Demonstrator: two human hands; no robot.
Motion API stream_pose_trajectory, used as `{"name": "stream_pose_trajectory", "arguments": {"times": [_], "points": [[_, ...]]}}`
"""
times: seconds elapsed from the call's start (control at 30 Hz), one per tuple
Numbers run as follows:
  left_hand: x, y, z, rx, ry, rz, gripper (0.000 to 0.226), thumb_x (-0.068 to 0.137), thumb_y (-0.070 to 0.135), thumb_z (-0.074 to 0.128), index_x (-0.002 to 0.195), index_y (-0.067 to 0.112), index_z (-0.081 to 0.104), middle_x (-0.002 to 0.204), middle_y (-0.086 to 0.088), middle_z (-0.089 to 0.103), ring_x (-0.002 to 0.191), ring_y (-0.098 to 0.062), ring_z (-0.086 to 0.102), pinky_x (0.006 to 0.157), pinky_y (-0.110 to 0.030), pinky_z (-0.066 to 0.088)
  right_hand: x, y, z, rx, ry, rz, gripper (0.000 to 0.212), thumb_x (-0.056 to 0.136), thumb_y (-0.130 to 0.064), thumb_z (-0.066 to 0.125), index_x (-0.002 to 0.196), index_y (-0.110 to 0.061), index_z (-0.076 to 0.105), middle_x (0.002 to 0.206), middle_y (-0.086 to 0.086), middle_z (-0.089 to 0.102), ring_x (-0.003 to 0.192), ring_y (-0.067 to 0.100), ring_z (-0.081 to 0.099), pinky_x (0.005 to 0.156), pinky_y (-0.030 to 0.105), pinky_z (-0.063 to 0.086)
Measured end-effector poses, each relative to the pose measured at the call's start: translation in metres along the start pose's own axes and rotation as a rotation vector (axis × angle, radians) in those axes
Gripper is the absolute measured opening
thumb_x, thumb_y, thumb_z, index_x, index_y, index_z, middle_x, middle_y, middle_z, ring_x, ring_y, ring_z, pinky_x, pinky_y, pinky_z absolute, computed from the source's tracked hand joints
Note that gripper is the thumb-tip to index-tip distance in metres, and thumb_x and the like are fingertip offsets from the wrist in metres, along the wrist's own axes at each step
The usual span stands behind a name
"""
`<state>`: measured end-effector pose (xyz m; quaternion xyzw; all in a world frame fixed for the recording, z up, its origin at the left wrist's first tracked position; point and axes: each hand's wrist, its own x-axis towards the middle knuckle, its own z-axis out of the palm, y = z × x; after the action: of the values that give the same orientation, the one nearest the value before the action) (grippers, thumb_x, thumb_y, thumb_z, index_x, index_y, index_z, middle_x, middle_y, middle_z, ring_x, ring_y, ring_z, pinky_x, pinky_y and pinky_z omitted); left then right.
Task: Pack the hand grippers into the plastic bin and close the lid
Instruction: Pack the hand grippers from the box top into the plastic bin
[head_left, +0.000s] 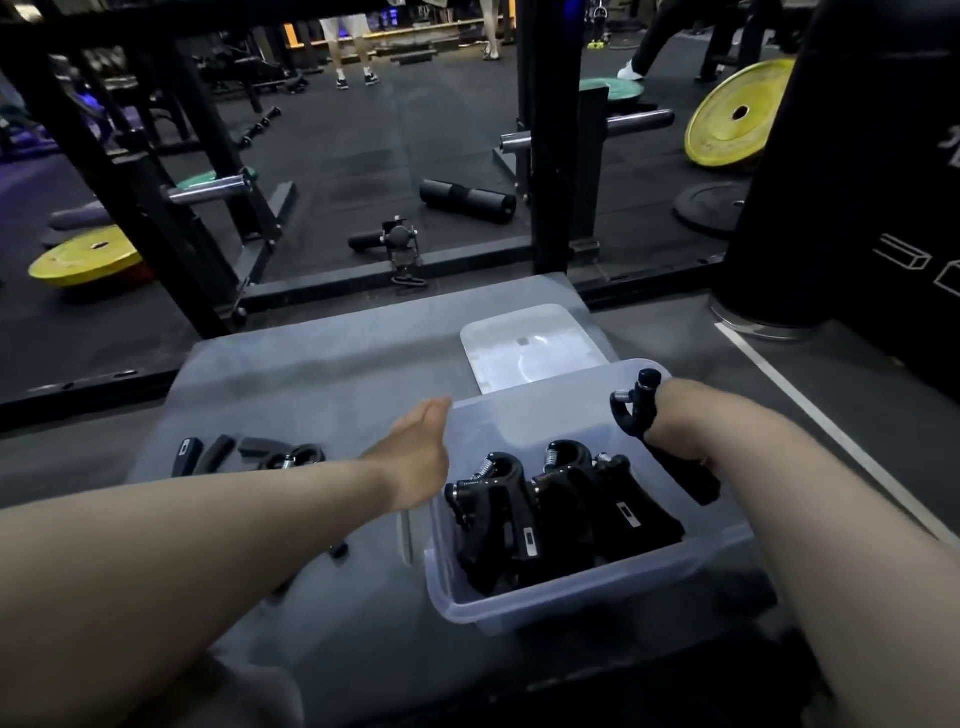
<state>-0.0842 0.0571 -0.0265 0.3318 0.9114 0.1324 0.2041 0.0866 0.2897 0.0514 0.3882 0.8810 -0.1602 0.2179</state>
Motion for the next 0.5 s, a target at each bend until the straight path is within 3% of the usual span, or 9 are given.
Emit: {"name": "stream_pose_trajectory", "arguments": {"times": [0.07, 0.1, 0.2, 0.33, 0.4, 0.5], "points": [[0.0, 0.001, 0.0, -0.001, -0.001, 0.004, 0.071, 0.093, 0.01, 0.034, 0.157, 0.022, 0.006, 0.165, 0.002, 0.004, 0.152, -0.022, 0.007, 0.122, -0.039, 0.014, 0.007, -0.003, 0.014, -0.119, -0.042, 0.095, 0.047, 0.097, -0.028, 0.043, 0.143, -0.018, 0.042, 0.14, 0.008, 0.049, 0.127, 0.027, 0.048, 0.101, 0.033, 0.043], [0.0, 0.001, 0.0, -0.001, -0.002, 0.004, 0.071, 0.093, 0.011, 0.034, 0.157, 0.022, 0.006, 0.165, 0.002, 0.004, 0.152, -0.022, 0.007, 0.122, -0.039, 0.014, 0.012, -0.004, 0.02, -0.111, -0.035, 0.136, 0.057, 0.096, -0.028, 0.044, 0.15, -0.021, 0.03, 0.15, 0.005, 0.039, 0.137, 0.023, 0.039, 0.108, 0.034, 0.038], [-0.001, 0.001, -0.001, 0.008, -0.007, 0.015, 0.069, 0.095, 0.014, 0.035, 0.157, 0.021, 0.006, 0.165, 0.002, 0.005, 0.152, -0.021, 0.007, 0.122, -0.039, 0.015, 0.027, -0.008, 0.034, -0.015, 0.005, 0.218, 0.051, 0.092, -0.026, 0.053, 0.141, -0.016, 0.044, 0.137, 0.006, 0.055, 0.127, 0.027, 0.051, 0.107, 0.043, 0.041], [-0.004, 0.0, -0.002, 0.023, -0.013, 0.028, 0.067, 0.097, 0.017, 0.034, 0.157, 0.022, 0.004, 0.165, 0.004, 0.003, 0.152, -0.02, 0.006, 0.122, -0.039, 0.015, 0.041, -0.009, 0.05, -0.075, -0.097, 0.155, 0.044, 0.088, -0.032, 0.062, 0.13, -0.021, 0.057, 0.125, 0.0, 0.061, 0.116, 0.023, 0.056, 0.105, 0.039, 0.041], [-0.004, 0.001, -0.002, 0.025, -0.015, 0.027, 0.068, 0.097, 0.017, 0.034, 0.157, 0.022, 0.004, 0.165, 0.005, 0.001, 0.152, -0.021, 0.005, 0.122, -0.038, 0.014, 0.04, -0.01, 0.055, -0.07, -0.084, 0.109, 0.045, 0.089, -0.026, 0.063, 0.133, -0.021, 0.055, 0.121, 0.001, 0.061, 0.115, 0.024, 0.057, 0.103, 0.039, 0.044], [-0.004, 0.002, -0.002, 0.018, -0.016, 0.02, 0.069, 0.096, 0.015, 0.034, 0.157, 0.023, 0.004, 0.165, 0.006, 0.001, 0.152, -0.021, 0.004, 0.122, -0.038, 0.013, 0.032, -0.008, 0.058, -0.063, -0.055, 0.051, 0.044, 0.098, -0.02, 0.05, 0.141, -0.015, 0.046, 0.132, 0.01, 0.057, 0.117, 0.029, 0.057, 0.099, 0.035, 0.045]]}}
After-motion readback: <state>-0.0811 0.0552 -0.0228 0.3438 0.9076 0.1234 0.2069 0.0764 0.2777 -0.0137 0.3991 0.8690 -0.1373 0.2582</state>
